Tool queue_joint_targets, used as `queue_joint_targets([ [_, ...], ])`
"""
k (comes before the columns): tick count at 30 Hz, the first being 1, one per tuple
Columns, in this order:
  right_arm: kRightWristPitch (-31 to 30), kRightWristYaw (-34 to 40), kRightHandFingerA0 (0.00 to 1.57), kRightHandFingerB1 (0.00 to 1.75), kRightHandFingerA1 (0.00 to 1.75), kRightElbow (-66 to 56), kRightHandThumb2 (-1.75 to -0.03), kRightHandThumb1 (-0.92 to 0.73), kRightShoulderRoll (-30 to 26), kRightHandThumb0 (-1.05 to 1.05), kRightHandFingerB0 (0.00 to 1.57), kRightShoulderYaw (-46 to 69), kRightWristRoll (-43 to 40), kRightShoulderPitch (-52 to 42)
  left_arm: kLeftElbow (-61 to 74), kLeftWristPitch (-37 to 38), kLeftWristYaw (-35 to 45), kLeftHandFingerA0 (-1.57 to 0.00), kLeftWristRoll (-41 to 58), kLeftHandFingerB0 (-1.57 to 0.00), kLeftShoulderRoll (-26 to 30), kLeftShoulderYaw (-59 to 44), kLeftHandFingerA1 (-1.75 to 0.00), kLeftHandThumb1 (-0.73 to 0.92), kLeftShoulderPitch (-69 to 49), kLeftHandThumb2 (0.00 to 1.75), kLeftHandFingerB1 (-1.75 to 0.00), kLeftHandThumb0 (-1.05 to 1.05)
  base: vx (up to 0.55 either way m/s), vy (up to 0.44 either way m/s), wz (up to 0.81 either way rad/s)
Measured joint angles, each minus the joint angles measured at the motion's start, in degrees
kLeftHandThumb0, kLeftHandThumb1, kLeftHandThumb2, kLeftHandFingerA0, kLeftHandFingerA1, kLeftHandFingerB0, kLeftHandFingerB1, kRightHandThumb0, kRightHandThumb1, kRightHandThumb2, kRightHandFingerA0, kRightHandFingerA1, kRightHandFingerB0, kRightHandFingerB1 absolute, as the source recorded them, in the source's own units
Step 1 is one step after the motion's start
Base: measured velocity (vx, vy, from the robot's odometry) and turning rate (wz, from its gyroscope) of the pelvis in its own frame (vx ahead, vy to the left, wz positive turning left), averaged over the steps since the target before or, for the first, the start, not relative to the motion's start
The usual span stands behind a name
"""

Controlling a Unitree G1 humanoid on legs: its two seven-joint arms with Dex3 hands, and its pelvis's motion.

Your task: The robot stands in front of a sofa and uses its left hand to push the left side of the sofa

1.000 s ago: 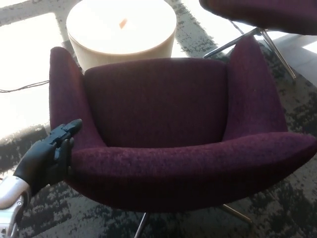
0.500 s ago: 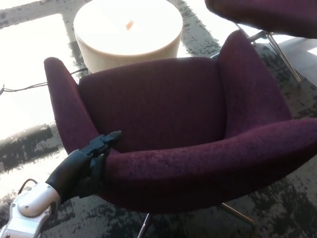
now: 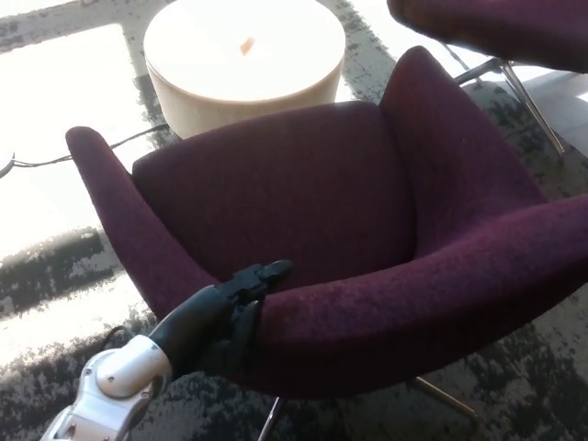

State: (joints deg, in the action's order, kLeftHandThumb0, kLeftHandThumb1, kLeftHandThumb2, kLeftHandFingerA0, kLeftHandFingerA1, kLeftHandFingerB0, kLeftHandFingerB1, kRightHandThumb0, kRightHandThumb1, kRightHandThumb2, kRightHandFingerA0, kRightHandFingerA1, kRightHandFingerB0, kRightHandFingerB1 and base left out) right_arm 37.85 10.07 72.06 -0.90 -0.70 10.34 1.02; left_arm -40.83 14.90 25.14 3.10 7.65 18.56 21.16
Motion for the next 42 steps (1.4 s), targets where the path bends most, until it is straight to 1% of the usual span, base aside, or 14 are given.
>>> queue_joint_targets([
  [1,0.0,-0.04,0.52,0.38,0.41,-0.01,-0.66,-0.87,-0.01,-0.67,0.47,0.09,-0.02,0.0,0.06,-0.32,-0.08,0.0,-0.33,0.0,-0.86,0.93,-0.04,0.88,0.37,1.27,0.0,-1.05,0.0,0.0,0.0],
  [6,0.0,-0.27,0.52,0.38,0.41,-0.05,-0.66,-0.87,0.0,-0.67,0.47,0.2,-0.04,0.01,0.35,-1.71,-0.12,0.0,-0.89,0.0,-3.58,3.33,-0.04,0.88,1.18,1.27,0.0,-1.05,0.0,0.0,0.0],
  [7,0.0,-0.27,0.52,0.37,0.41,-0.06,-0.66,-0.88,0.0,-0.68,0.46,0.21,-0.04,0.01,0.36,-1.82,-0.12,0.0,-0.92,0.0,-3.7,3.44,-0.01,0.91,1.19,1.28,0.0,-1.05,0.0,0.0,0.0],
  [9,0.0,-0.25,0.54,0.38,0.42,-0.03,-0.67,-0.88,-0.05,-0.68,0.48,0.22,0.0,0.0,0.5,-2.55,-0.14,0.0,-1.39,0.0,-5.44,4.76,-0.05,0.91,1.68,1.27,0.0,-1.05,0.01,-0.007,0.03],
  [13,0.0,-0.15,0.54,0.38,0.42,-0.07,-0.67,-0.88,-0.08,-0.68,0.48,0.08,0.21,0.24,0.02,-3.57,-0.14,0.0,-2.13,0.0,-8.16,6.31,-0.05,0.91,2.65,1.27,0.0,-1.05,0.0,0.0,0.0],
  [14,0.0,-0.13,0.54,0.38,0.41,-0.07,-0.67,-0.88,-0.08,-0.68,0.49,0.07,0.28,0.28,-0.06,-3.99,-0.15,-0.01,-2.35,-0.04,-8.76,6.65,-0.15,0.91,2.99,1.27,-0.09,-1.03,0.0,0.0,0.0],
  [17,0.0,-0.05,0.54,0.38,0.41,-0.07,-0.67,-0.88,-0.15,-0.68,0.49,0.02,0.41,0.28,-0.13,-5.01,-0.33,-0.01,-3.04,-0.04,-9.82,7.8,-0.15,0.91,4.01,1.27,-0.09,-1.03,0.0,0.0,0.0],
  [18,0.0,0.0,0.55,0.38,0.41,-0.08,-0.68,-0.9,-0.17,-0.68,0.48,-0.02,0.46,0.31,-0.14,-5.63,-0.39,0.0,-3.48,0.0,-10.23,8.39,-0.06,0.87,4.47,1.25,-0.05,-1.05,0.0,0.0,0.0],
  [19,0.0,0.01,0.54,0.38,0.41,-0.09,-0.67,-0.91,-0.19,-0.67,0.47,-0.02,0.47,0.32,-0.13,-5.81,-0.4,0.0,-3.63,0.0,-10.33,8.56,-0.09,0.88,4.57,1.24,-0.08,-1.03,0.0,0.0,0.0],
  [23,0.02,0.98,0.57,0.39,0.42,-0.1,-0.67,-0.9,-0.91,-0.66,0.5,-1.04,1.1,0.51,-0.63,-6.26,-1.06,0.0,-4.36,0.0,-12.53,8.74,-0.11,0.89,4.69,1.24,-0.09,-1.05,0.0,0.0,0.0],
  [25,0.13,1.04,0.59,0.39,0.44,-0.13,-0.68,-0.9,-1.01,-0.65,0.52,-1.11,1.14,0.65,-0.84,-6.25,-1.2,0.0,-4.48,0.0,-12.96,8.74,-0.11,0.88,4.78,1.24,-0.1,-1.05,0.0,0.0,0.0],
  [26,0.25,1.08,0.57,0.39,0.45,-0.13,-0.67,-0.91,-1.07,-0.68,0.53,-1.17,1.18,0.69,-1.05,-6.21,-1.25,0.0,-4.6,0.0,-13.09,8.74,-0.1,0.91,4.92,1.27,-0.06,-1.05,0.0,0.0,0.0],
  [28,0.44,1.32,0.57,0.39,0.45,-0.13,-0.67,-0.91,-1.2,-0.68,0.53,-1.46,1.39,0.73,-1.73,-6.2,-1.23,0.0,-4.74,0.0,-13.28,8.8,-0.1,0.91,5.56,1.27,-0.06,-1.05,0.0,0.0,0.0],
  [42,0.6,2.0,0.53,0.38,0.41,-0.13,-0.67,-0.9,-1.34,-0.66,0.47,-1.59,1.66,0.97,-2.62,-7.29,-1.21,0.0,-5.81,0.0,-13.53,9.74,-0.04,0.87,7.06,1.25,0.0,-1.05,0.0,0.0,0.0],
])
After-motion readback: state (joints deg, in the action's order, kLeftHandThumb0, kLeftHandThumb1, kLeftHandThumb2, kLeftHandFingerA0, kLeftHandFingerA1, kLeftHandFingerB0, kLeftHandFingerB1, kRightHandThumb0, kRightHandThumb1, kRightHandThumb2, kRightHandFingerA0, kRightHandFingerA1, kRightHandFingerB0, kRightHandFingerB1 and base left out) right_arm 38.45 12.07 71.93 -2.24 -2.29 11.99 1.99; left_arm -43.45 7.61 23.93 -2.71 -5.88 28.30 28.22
